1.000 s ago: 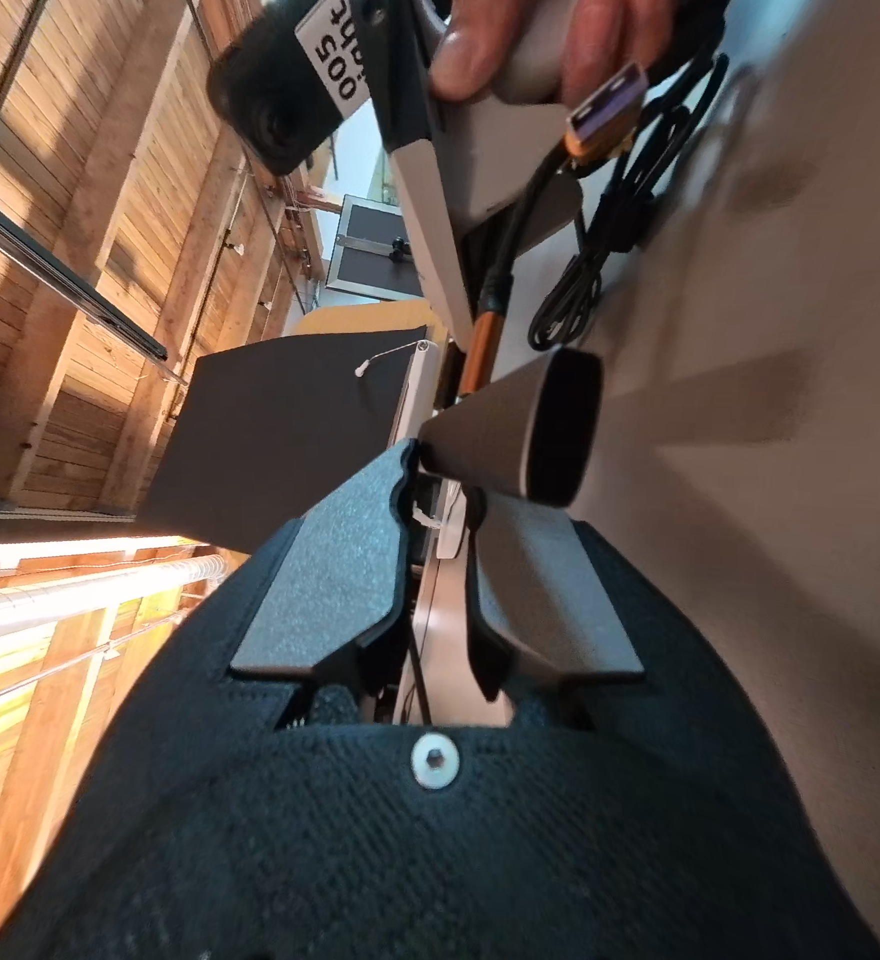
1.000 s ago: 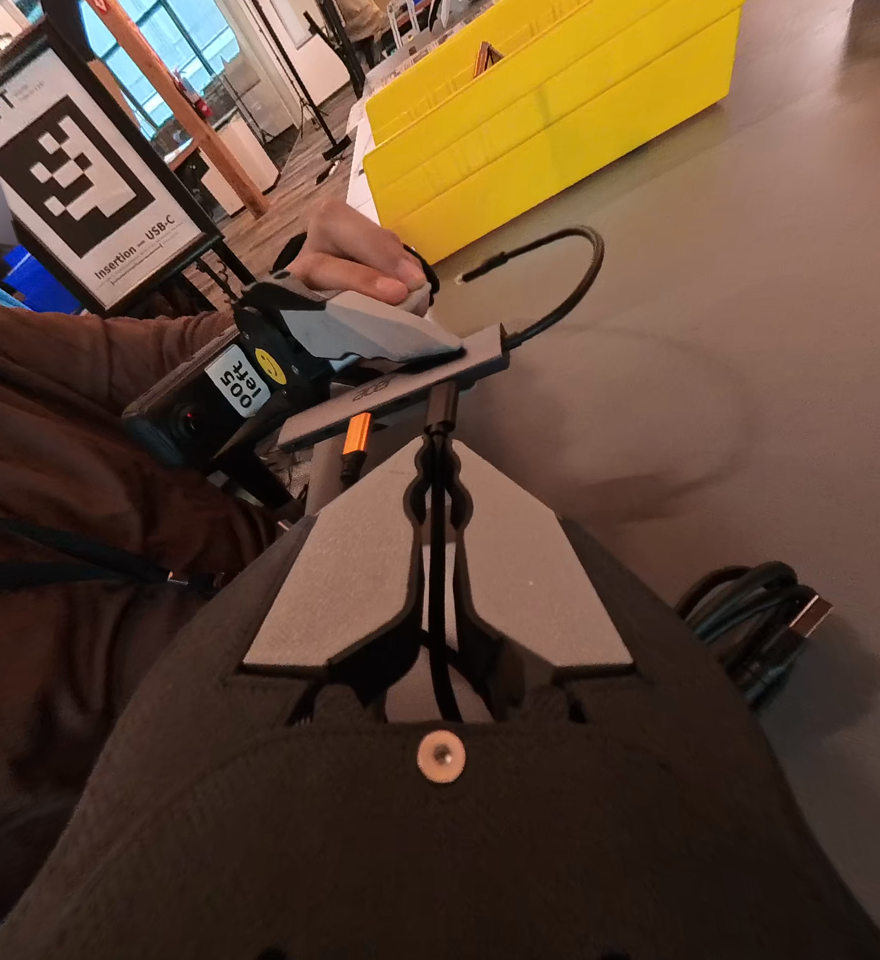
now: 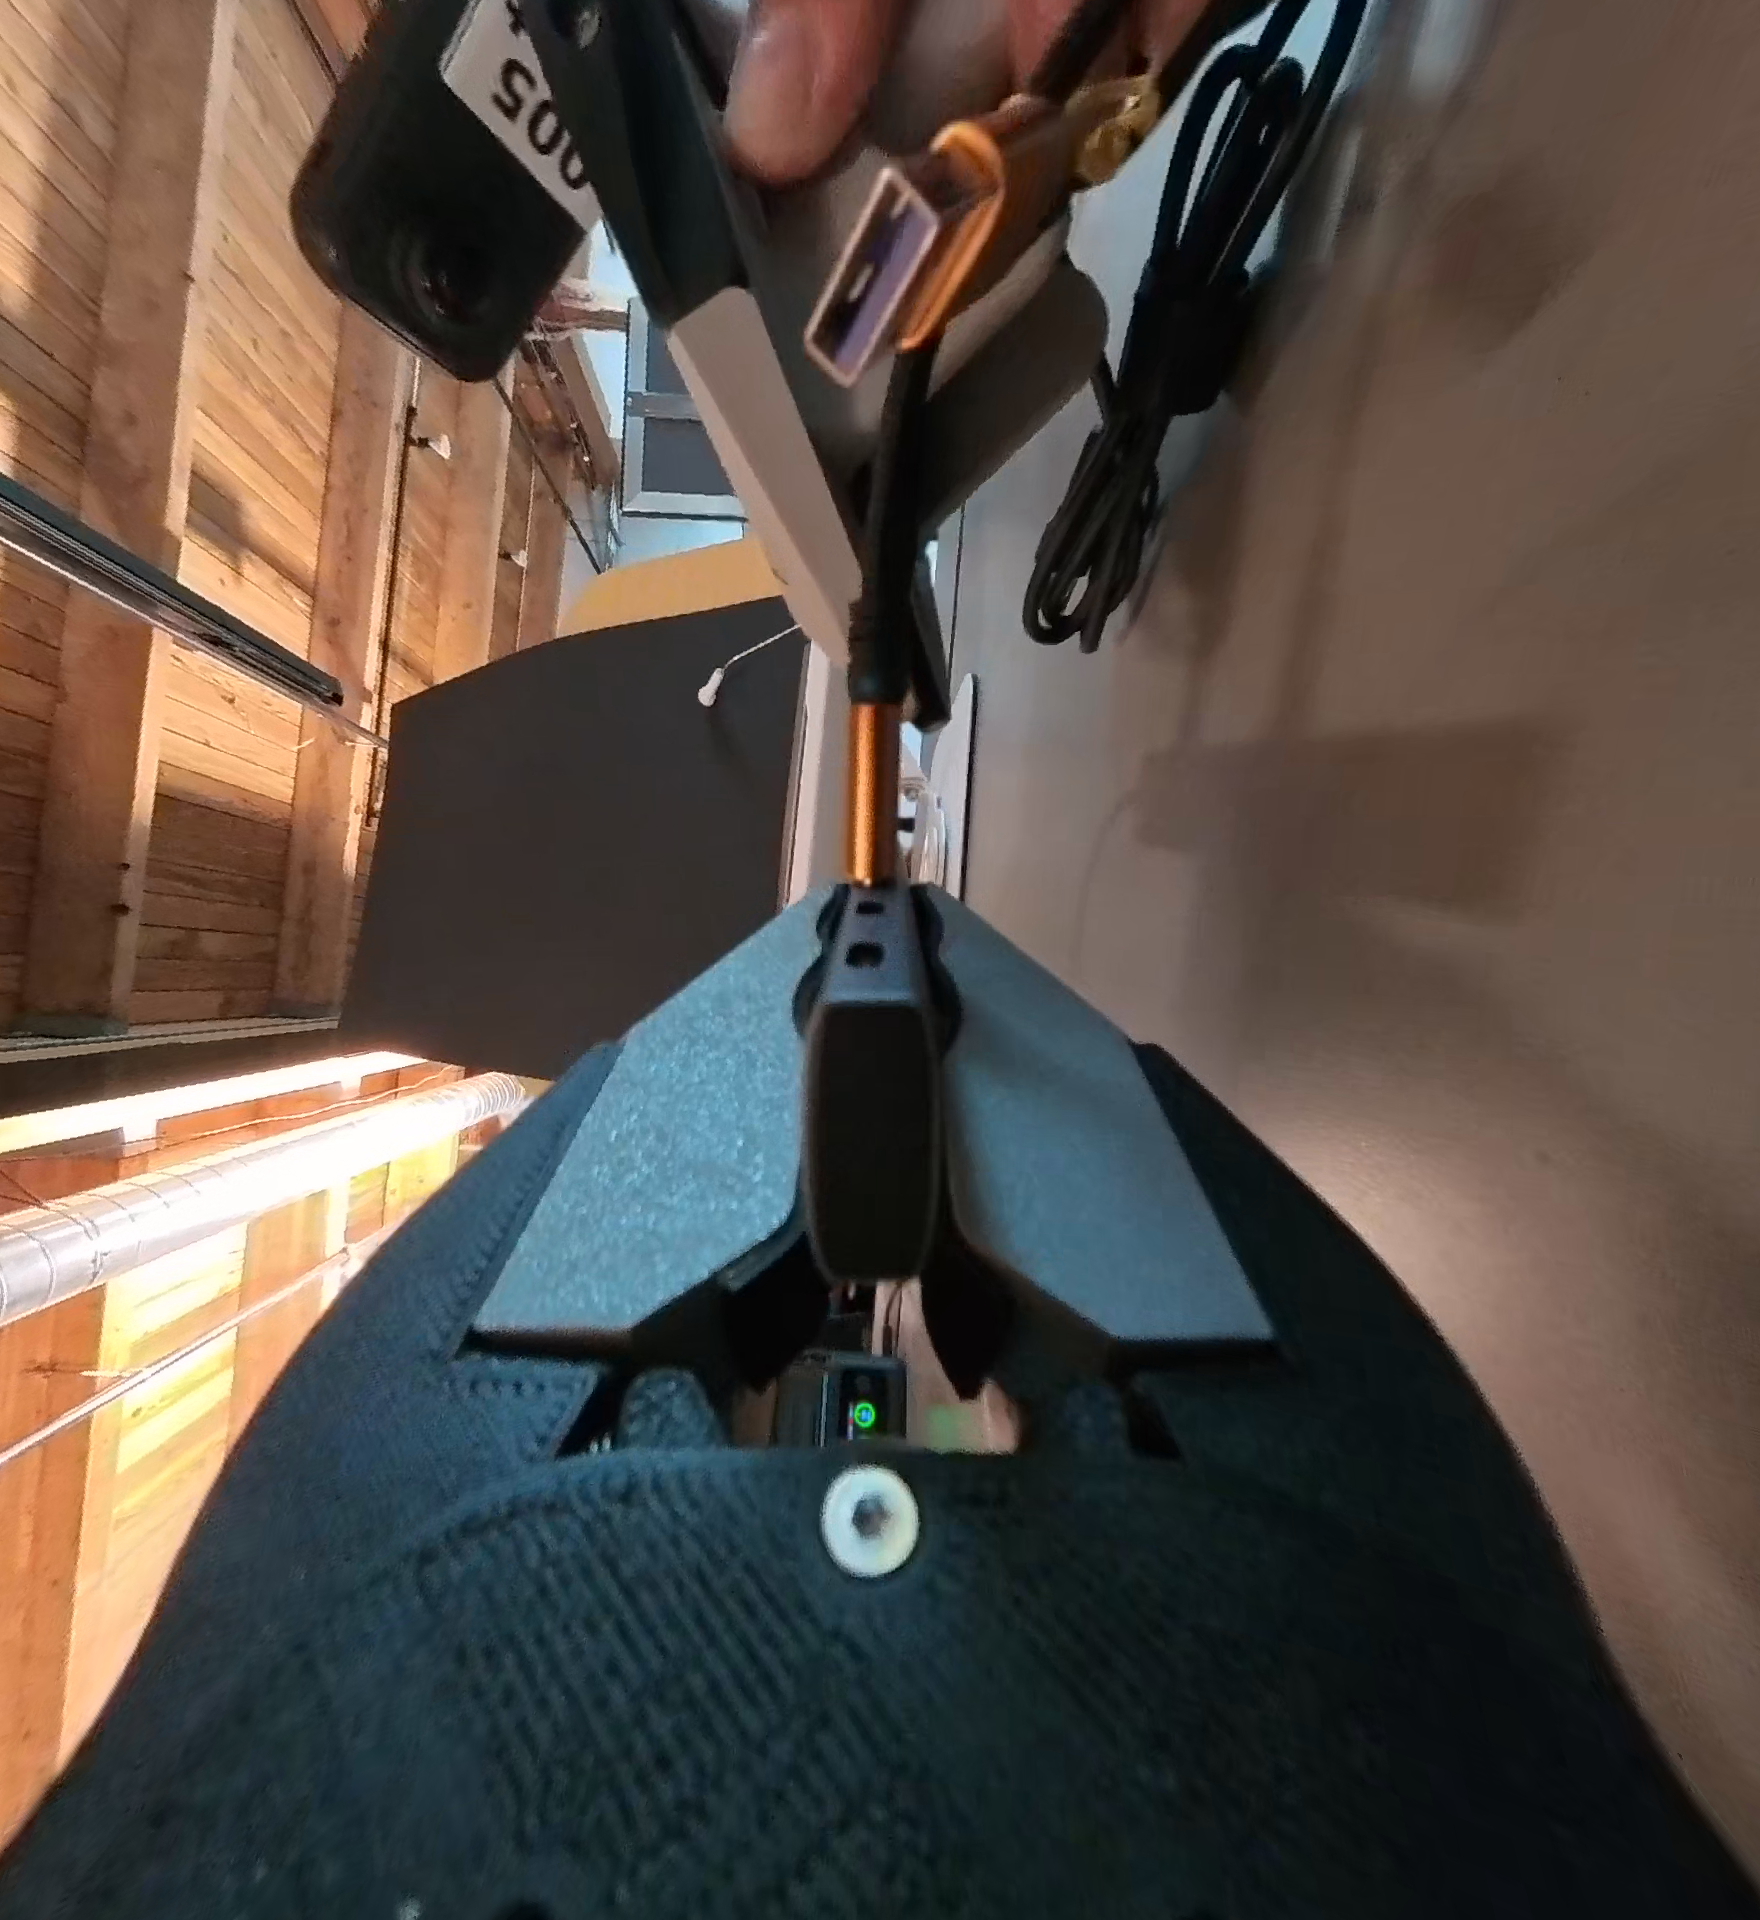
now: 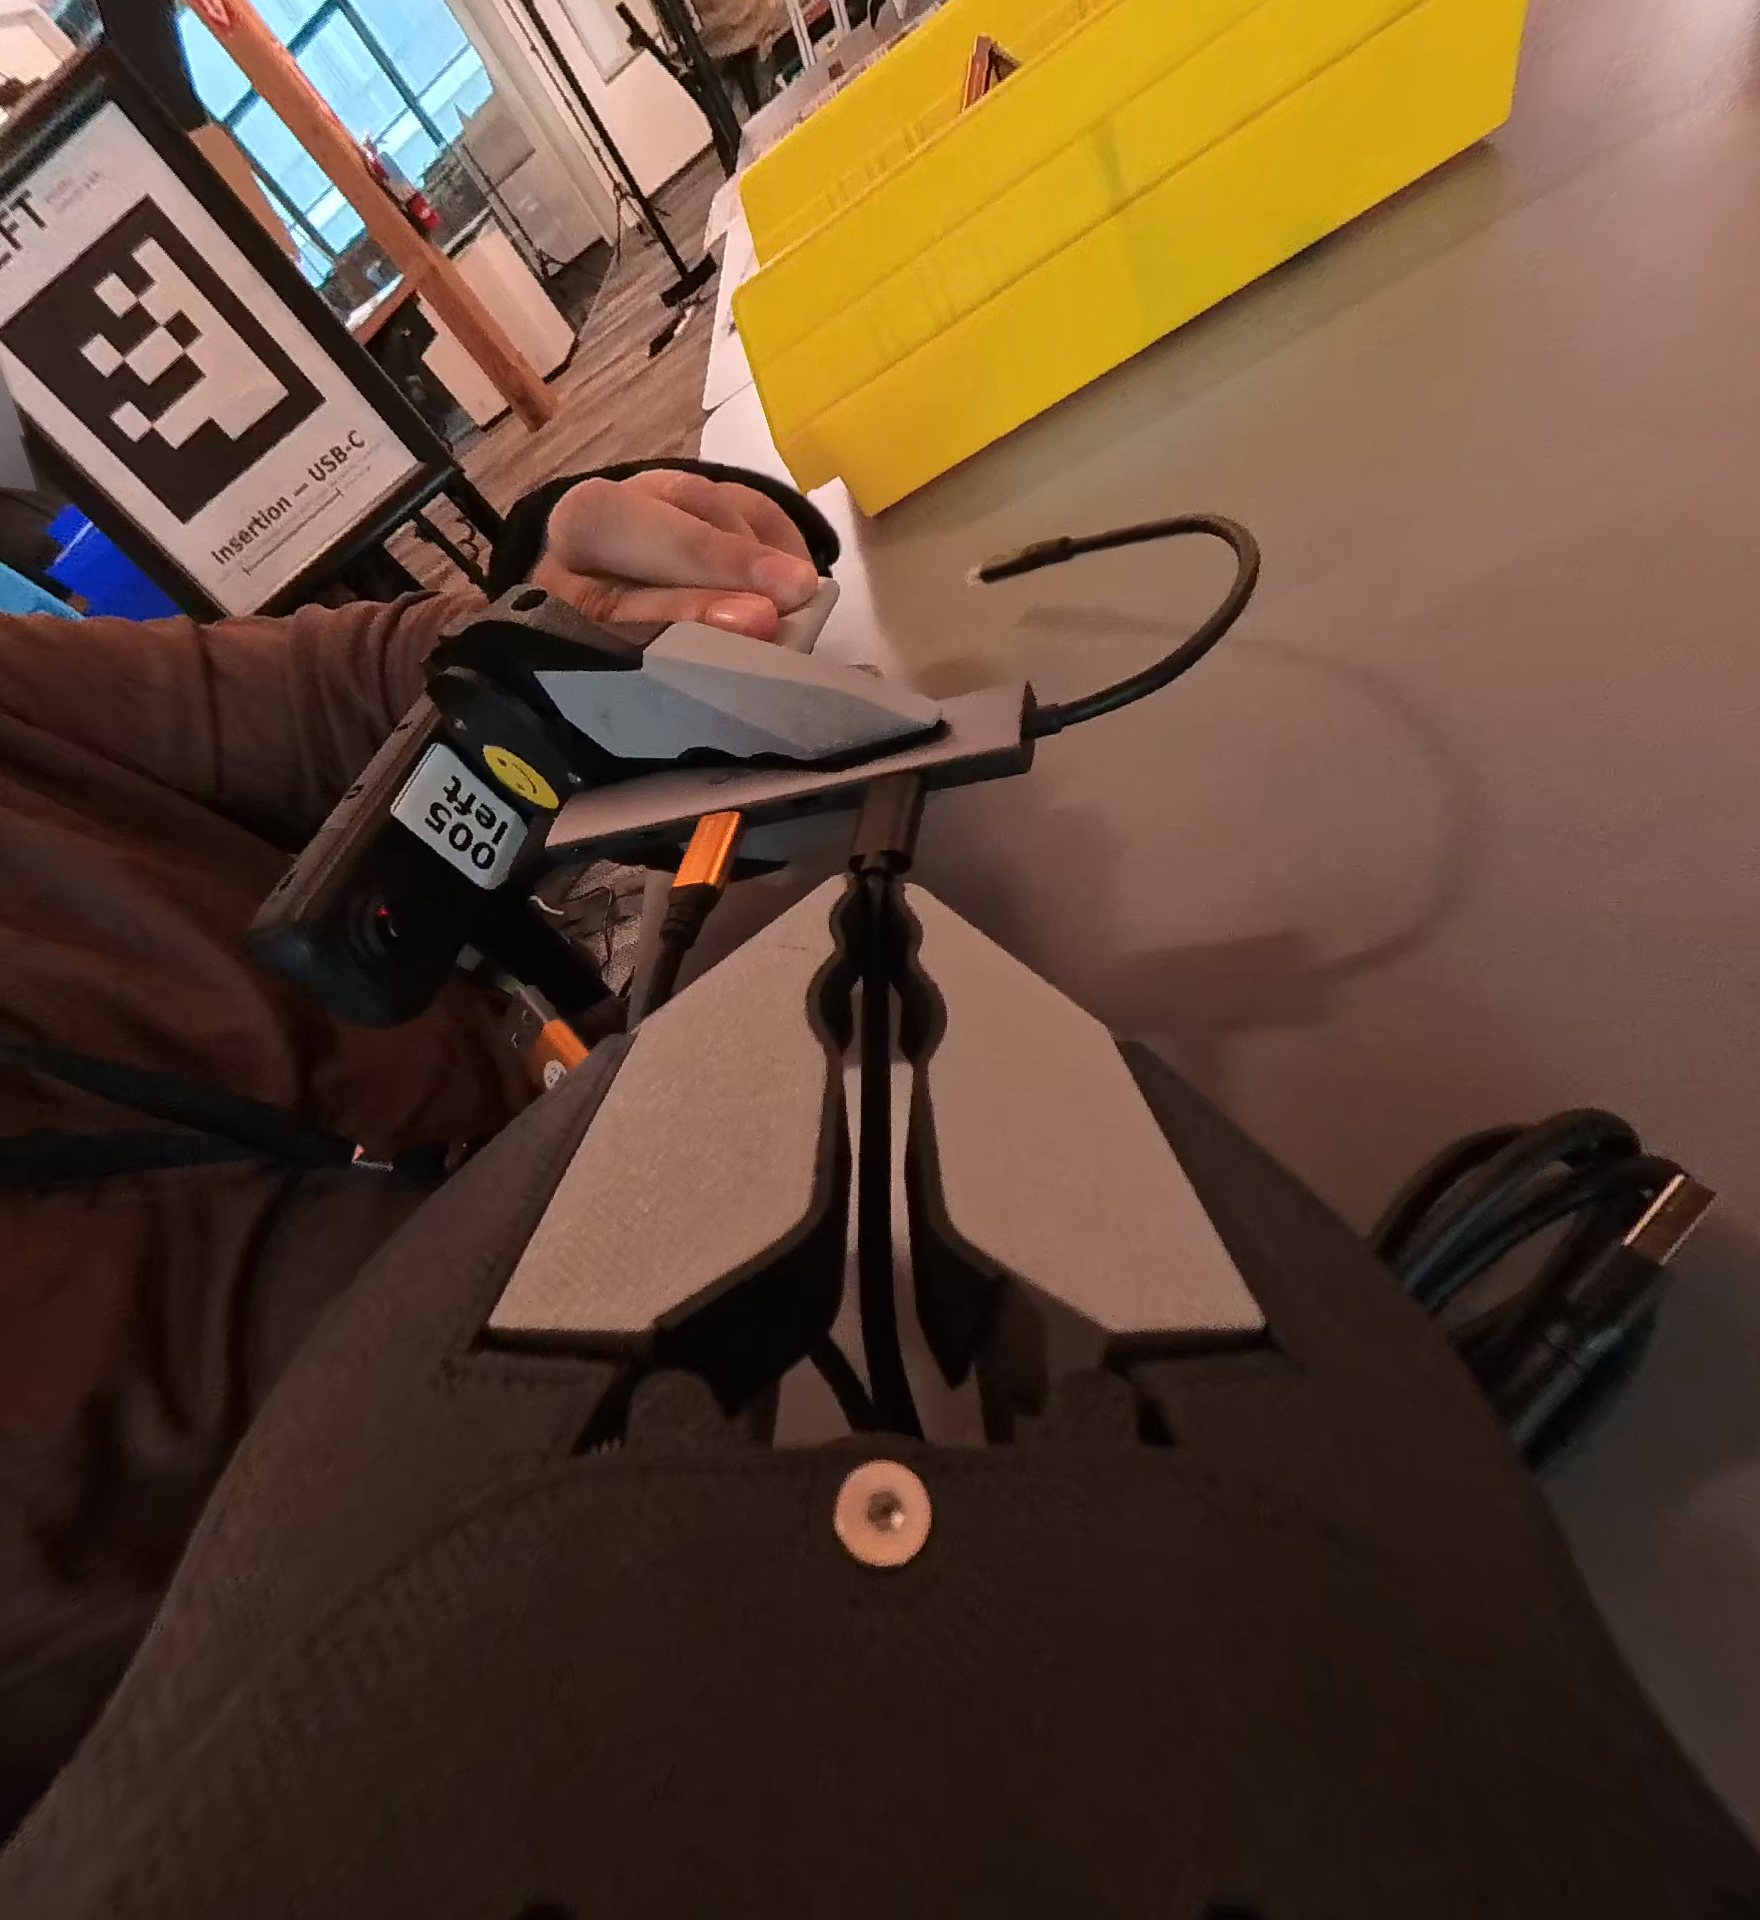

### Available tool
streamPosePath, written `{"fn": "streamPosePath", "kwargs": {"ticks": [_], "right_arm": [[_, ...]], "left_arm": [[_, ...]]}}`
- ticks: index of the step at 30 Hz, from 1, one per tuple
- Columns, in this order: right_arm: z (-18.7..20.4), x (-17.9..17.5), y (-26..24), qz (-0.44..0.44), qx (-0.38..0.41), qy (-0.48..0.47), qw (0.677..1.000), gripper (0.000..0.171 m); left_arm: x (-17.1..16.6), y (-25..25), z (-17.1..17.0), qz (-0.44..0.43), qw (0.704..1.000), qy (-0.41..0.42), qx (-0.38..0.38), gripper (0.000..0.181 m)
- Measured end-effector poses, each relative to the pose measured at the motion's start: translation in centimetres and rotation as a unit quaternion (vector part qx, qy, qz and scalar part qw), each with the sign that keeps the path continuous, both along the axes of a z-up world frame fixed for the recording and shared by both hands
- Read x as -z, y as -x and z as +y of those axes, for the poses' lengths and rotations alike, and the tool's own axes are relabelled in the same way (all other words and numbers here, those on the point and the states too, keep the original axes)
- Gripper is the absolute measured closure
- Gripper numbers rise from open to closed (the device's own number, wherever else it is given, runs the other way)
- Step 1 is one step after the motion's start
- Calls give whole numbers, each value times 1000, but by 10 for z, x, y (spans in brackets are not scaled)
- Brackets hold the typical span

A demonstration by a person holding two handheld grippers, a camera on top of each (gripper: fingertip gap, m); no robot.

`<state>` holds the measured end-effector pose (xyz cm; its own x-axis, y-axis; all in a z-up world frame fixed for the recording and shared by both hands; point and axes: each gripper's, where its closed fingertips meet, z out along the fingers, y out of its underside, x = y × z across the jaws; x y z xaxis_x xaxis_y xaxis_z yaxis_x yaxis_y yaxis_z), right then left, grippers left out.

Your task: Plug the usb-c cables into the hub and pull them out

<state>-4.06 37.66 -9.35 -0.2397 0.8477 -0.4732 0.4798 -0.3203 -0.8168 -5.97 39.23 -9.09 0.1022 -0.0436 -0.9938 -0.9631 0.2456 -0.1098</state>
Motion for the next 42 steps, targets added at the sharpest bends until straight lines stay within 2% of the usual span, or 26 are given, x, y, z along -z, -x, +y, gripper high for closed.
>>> {"fn": "streamPosePath", "kwargs": {"ticks": [16, 22, 26, 30, 34, 36, 38, 42], "right_arm": [[12, 10, 6, -25, 43, -25, 998, 171], [17, -3, 7, 12, 58, -11, 998, 170], [36, -25, -3, 49, 99, -32, 993, 148], [55, -74, -30, 134, 146, -39, 979, 138], [70, -90, -49, 146, 183, -70, 970, 141], [71, -85, -51, 133, 179, -80, 972, 140], [59, -80, -45, 131, 144, -81, 977, 138], [18, -61, -21, 106, 52, -108, 987, 128]], "left_arm": [[9, 8, 11, 3, 999, 25, -47, 175], [-2, 11, 16, -48, 998, 26, -15, 173], [3, 16, 21, -110, 991, 75, -5, 173], [-9, 31, 26, -271, 953, 136, 19, 173], [-33, 21, 9, -419, 872, 207, 146, 173], [-42, 12, -2, -460, 829, 242, 204, 173], [-48, 6, -10, -480, 800, 264, 245, 173], [-45, -4, -18, -479, 779, 298, 272, 173]]}}
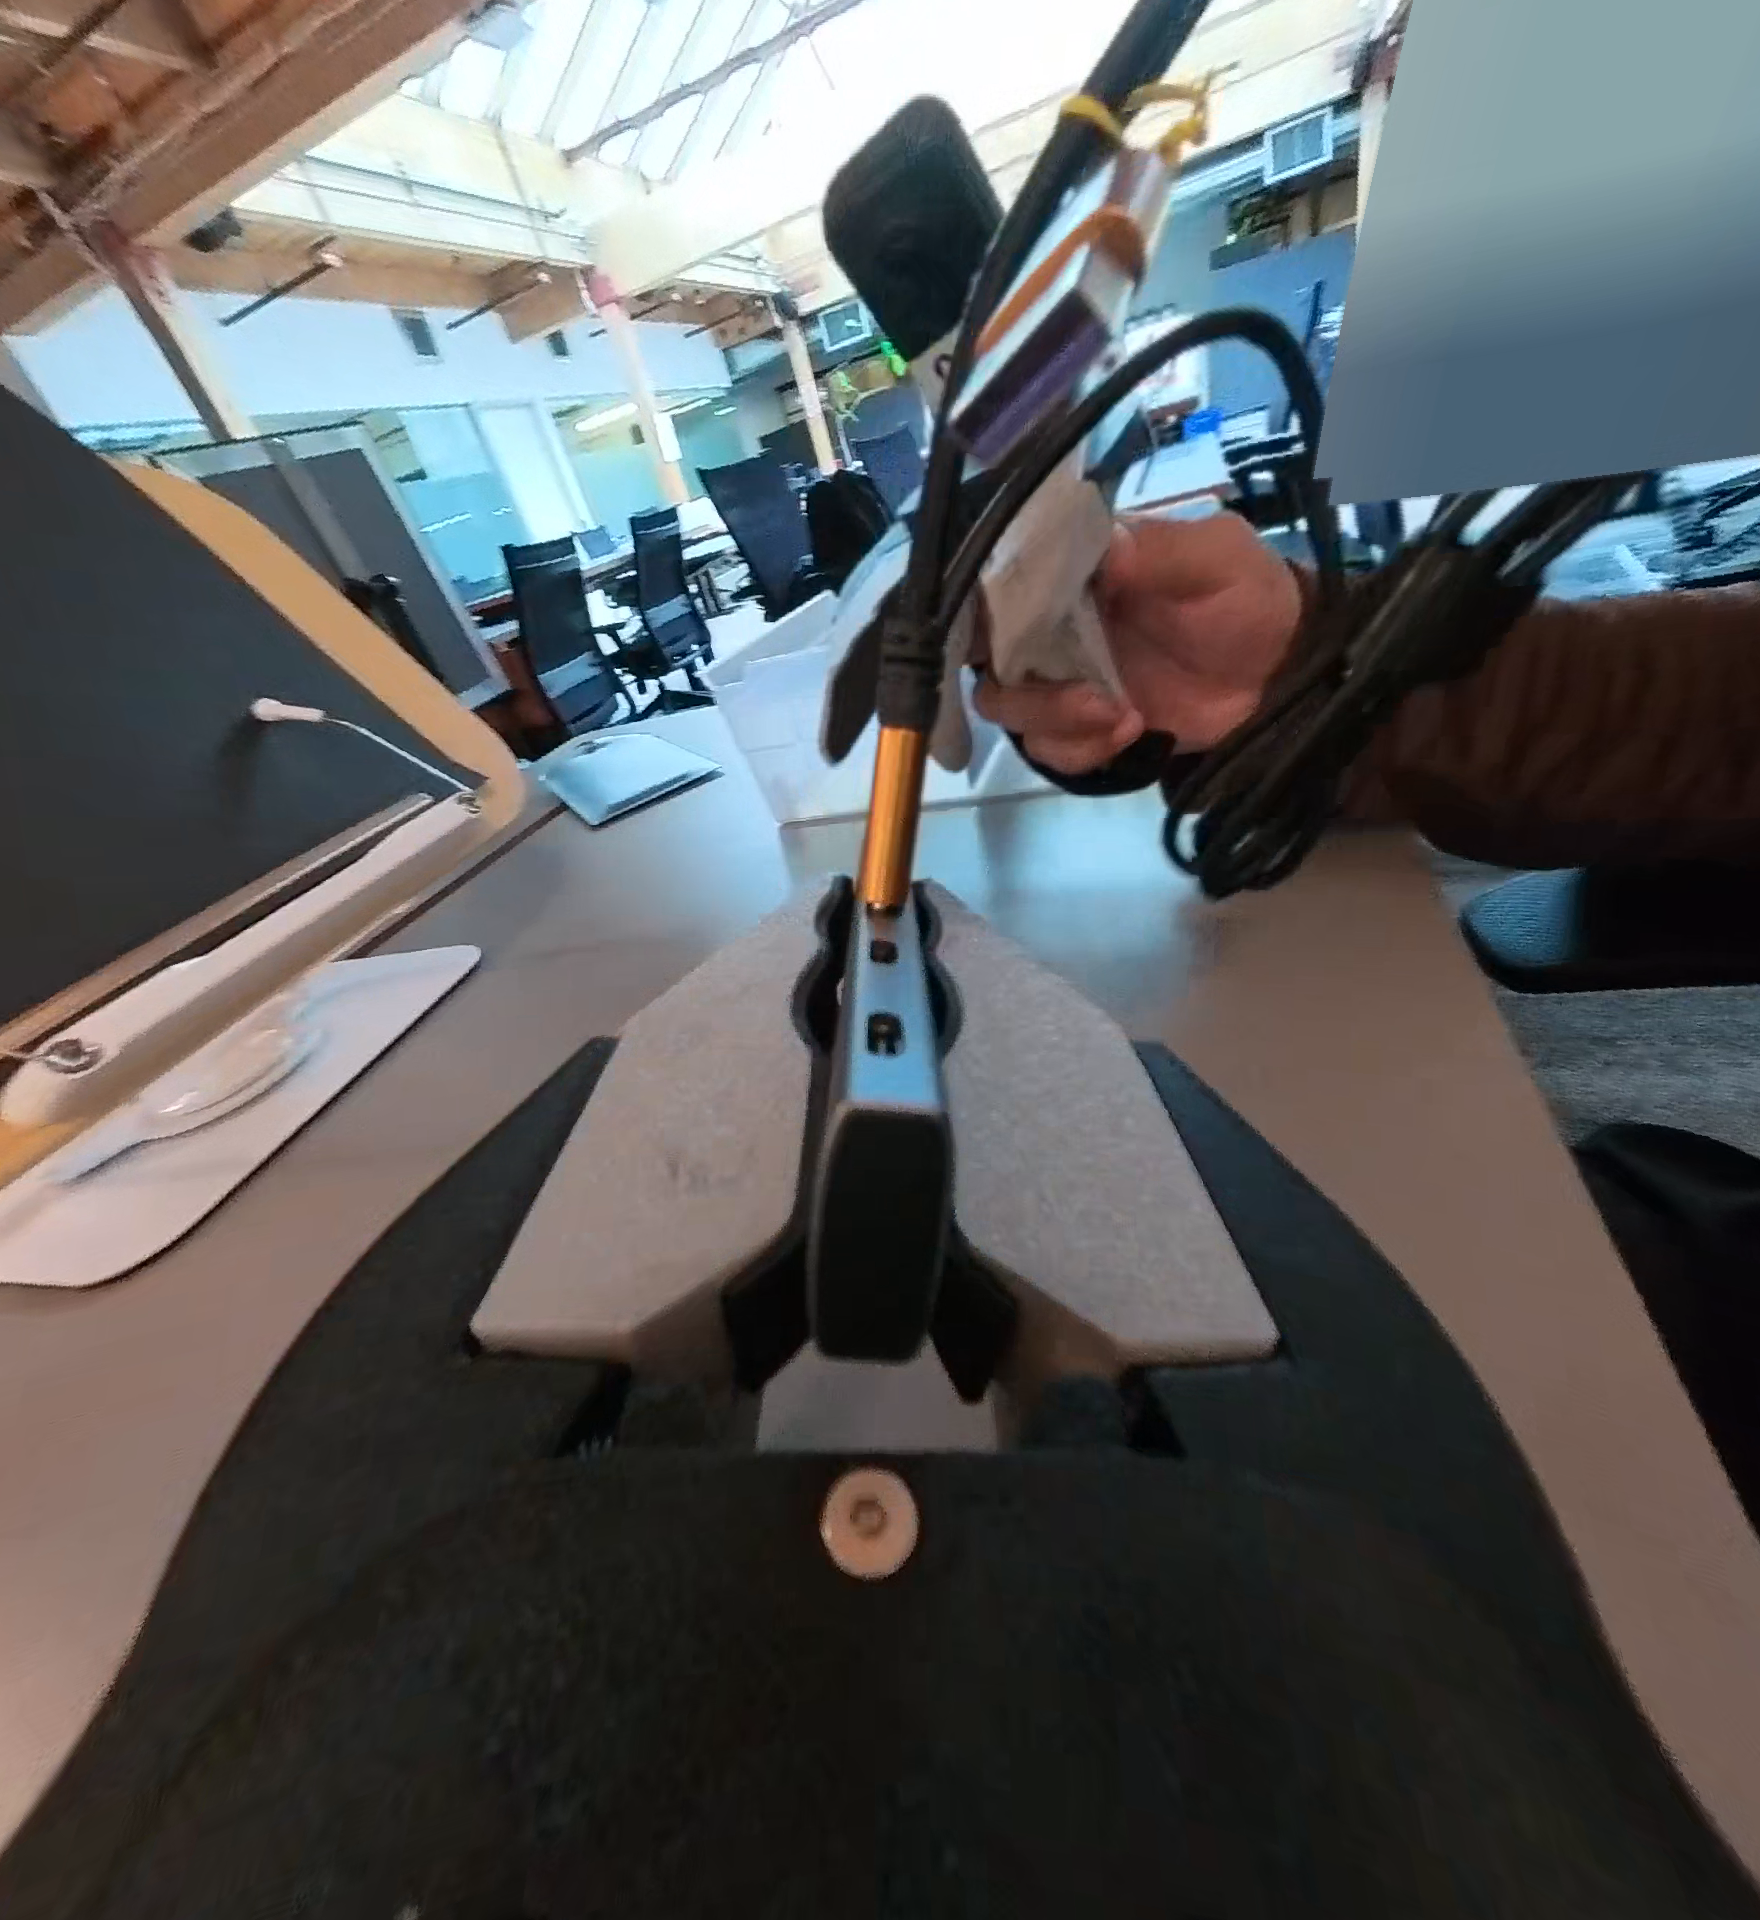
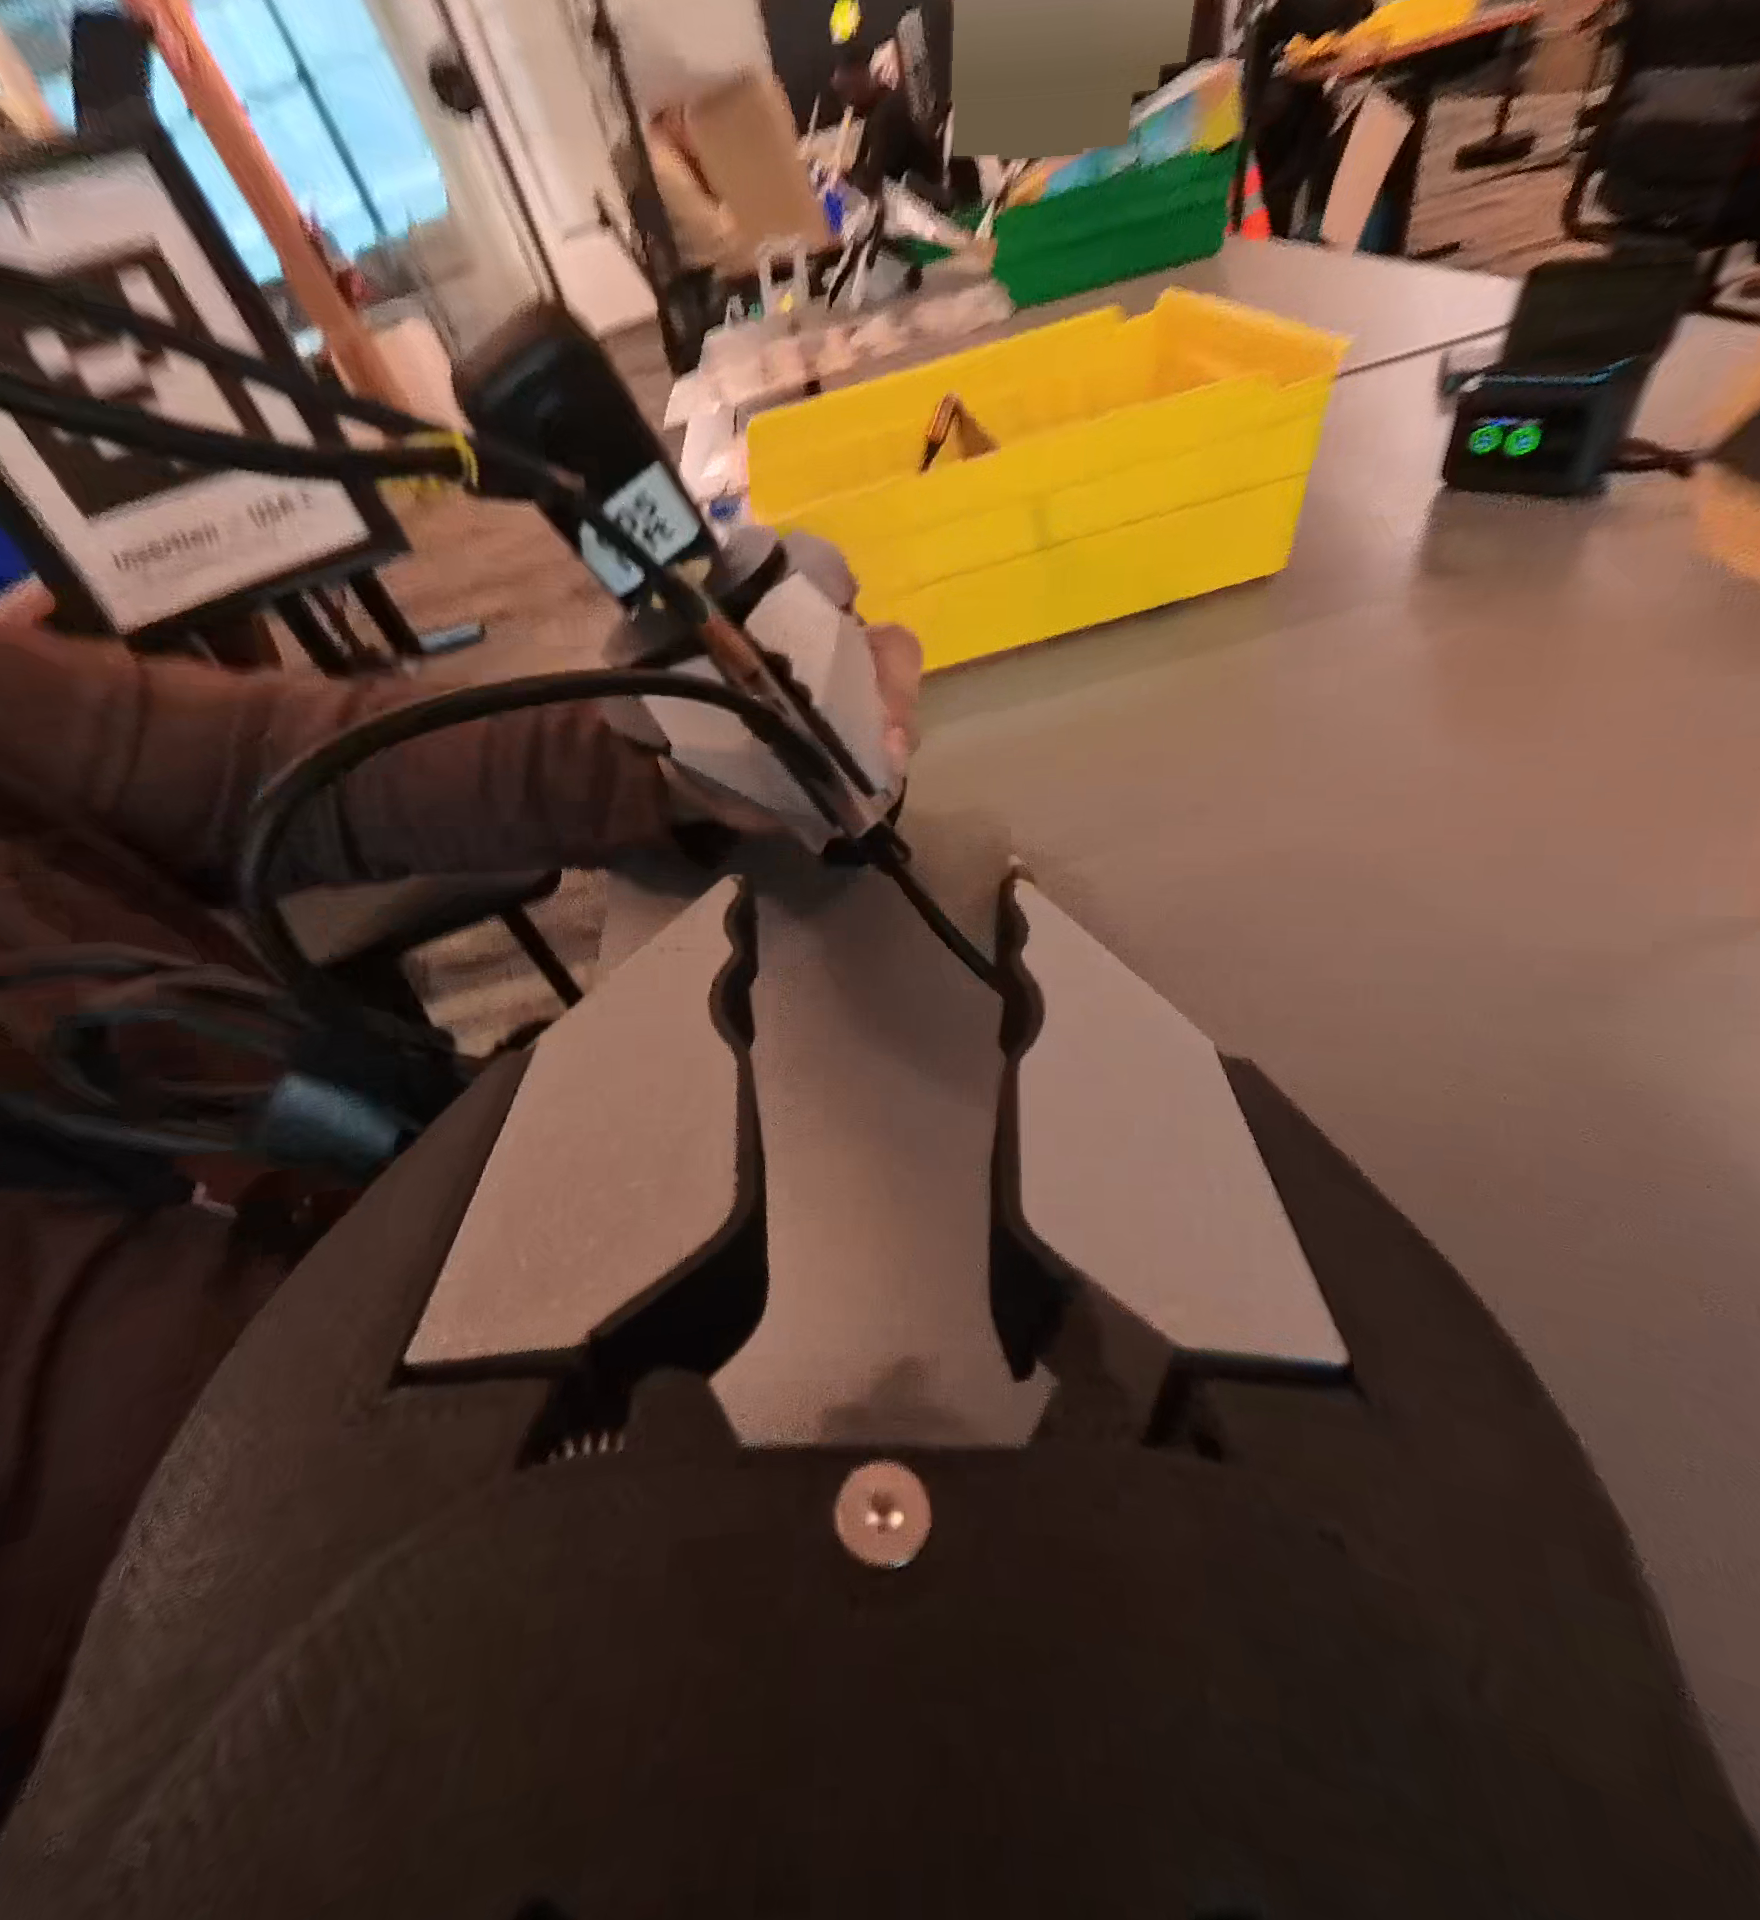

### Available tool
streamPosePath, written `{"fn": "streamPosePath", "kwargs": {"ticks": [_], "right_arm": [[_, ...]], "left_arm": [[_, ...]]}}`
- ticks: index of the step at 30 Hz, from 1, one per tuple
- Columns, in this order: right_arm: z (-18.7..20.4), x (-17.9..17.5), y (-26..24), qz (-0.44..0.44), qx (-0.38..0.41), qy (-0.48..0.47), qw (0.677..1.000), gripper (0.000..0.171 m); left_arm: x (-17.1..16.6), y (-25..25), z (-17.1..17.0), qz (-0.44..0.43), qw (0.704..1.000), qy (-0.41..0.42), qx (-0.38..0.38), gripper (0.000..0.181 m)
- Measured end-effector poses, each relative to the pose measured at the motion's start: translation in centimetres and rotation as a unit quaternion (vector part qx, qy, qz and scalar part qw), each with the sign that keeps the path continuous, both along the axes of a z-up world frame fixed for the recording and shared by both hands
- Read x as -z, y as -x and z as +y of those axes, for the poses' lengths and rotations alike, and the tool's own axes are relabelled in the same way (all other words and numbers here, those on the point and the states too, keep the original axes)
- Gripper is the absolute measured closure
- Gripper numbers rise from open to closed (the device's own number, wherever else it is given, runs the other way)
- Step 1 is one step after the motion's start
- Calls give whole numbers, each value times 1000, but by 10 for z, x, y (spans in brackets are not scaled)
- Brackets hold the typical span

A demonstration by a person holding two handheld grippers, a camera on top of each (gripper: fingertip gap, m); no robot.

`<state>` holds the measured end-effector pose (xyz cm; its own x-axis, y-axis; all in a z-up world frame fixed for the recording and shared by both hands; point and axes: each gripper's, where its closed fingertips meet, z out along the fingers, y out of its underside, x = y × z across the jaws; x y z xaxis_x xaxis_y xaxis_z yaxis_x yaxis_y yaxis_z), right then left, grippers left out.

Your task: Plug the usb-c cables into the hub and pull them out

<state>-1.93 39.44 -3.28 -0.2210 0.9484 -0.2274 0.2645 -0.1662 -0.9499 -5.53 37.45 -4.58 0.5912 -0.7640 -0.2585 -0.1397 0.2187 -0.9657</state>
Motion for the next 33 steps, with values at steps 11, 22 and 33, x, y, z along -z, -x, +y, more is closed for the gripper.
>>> {"fn": "streamPosePath", "kwargs": {"ticks": [11, 22, 33], "right_arm": [[-32, 26, 24, -42, -20, -112, 993, 157], [-16, 17, 10, -36, -4, -94, 995, 159], [-15, 36, 18, -76, 25, -173, 982, 161]], "left_arm": [[5, -18, -5, -29, 996, 72, 43, 162], [-6, -9, -8, -39, 998, 37, 33, 171], [-5, -11, -8, -54, 995, 64, 47, 173]]}}
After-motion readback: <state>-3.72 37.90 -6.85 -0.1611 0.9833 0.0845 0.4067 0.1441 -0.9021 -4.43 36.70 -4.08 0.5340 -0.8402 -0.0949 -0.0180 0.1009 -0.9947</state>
